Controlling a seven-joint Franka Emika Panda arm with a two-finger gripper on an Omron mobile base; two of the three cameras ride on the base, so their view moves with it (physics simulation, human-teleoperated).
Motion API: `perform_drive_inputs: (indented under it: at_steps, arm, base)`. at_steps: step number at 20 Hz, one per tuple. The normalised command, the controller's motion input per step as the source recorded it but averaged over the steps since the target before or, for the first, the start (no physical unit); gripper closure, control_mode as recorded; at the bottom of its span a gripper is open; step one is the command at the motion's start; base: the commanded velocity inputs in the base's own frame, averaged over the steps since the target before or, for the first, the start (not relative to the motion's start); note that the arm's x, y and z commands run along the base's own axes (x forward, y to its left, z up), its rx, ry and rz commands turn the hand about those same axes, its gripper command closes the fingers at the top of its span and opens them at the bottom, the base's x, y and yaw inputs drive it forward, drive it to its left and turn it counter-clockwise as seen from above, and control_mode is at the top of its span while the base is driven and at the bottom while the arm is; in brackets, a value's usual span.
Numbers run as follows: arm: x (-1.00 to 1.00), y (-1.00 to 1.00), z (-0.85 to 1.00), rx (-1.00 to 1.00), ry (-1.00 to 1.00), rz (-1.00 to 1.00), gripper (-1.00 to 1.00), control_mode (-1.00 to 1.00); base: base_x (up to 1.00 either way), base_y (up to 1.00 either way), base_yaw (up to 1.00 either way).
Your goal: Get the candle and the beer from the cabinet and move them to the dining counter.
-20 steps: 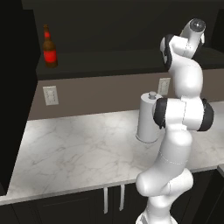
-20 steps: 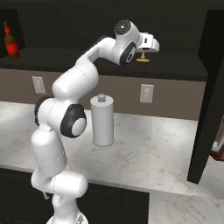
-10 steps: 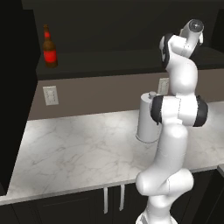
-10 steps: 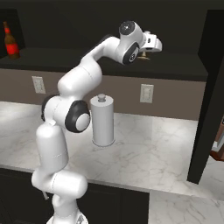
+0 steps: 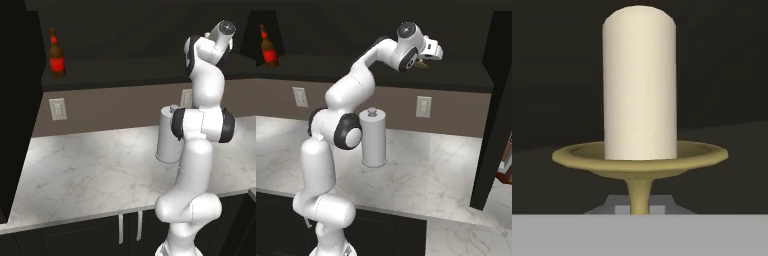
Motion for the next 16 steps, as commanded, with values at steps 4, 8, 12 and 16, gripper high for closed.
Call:
perform_drive_inputs:
  at_steps: [4, 8, 12, 16]
  arm:
    - [-0.36, 0.02, 0.04, 0.13, -0.06, 0.00, 1.00, -1.00]
    - [-0.54, 0.13, 0.04, 0.12, -0.11, 0.00, 1.00, -1.00]
    - [-0.61, 0.21, 0.00, 0.06, -0.10, 0.00, 1.00, -1.00]
    - [-0.60, 0.29, 0.00, 0.00, -0.11, 0.00, 1.00, -1.00]
  base:
    - [0.00, 0.00, 0.00]
    - [0.00, 0.00, 0.00]
    - [0.00, 0.00, 0.00]
    - [0.00, 0.00, 0.00]
